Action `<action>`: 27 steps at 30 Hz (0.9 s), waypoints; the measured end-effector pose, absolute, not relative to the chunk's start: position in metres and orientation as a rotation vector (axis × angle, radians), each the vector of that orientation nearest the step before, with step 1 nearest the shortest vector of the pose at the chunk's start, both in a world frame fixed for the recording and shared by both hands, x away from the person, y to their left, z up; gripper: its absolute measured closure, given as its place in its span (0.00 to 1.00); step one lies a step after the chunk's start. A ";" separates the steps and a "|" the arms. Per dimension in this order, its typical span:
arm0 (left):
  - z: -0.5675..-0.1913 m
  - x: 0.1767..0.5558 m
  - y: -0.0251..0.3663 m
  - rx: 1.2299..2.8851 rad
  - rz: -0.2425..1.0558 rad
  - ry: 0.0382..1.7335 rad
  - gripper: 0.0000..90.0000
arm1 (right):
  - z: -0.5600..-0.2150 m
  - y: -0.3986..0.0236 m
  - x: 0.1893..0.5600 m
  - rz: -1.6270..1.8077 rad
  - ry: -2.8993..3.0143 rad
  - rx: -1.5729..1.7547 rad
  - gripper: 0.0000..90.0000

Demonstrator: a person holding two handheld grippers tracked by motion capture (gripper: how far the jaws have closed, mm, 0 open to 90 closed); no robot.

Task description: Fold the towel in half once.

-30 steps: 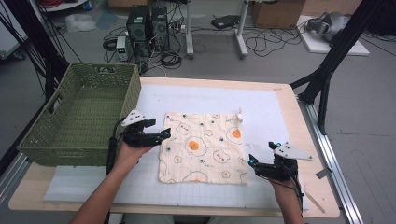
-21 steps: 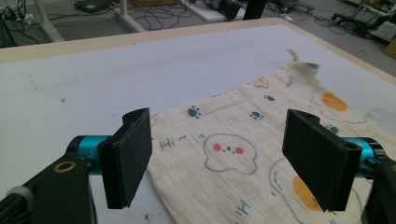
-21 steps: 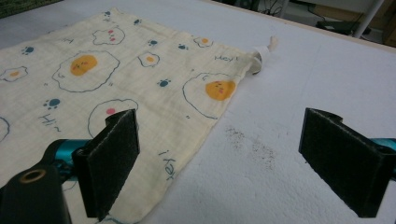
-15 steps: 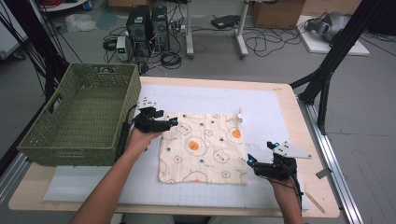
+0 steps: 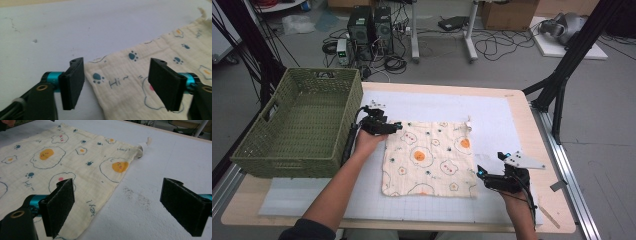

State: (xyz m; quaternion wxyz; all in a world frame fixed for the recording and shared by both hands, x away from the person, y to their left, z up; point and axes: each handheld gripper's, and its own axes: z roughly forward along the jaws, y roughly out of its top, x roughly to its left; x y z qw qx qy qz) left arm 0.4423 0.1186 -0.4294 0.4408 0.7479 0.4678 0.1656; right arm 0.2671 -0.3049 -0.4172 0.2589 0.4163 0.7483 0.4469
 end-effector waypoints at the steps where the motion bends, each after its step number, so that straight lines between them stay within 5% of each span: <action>1: -0.434 0.445 0.119 1.869 0.421 1.177 0.39 | -0.418 -0.305 0.267 1.210 2.030 1.130 0.13; 15: -0.447 0.448 0.114 2.011 0.513 1.147 0.54 | -0.419 -0.304 0.270 1.201 2.040 1.142 0.13; 23: -0.448 0.445 0.112 2.010 0.473 1.093 0.91 | -0.418 -0.299 0.283 1.189 2.067 1.149 0.13; 27: -0.449 0.442 0.113 1.975 0.455 1.100 0.95 | -0.421 -0.294 0.310 1.160 2.100 1.172 0.13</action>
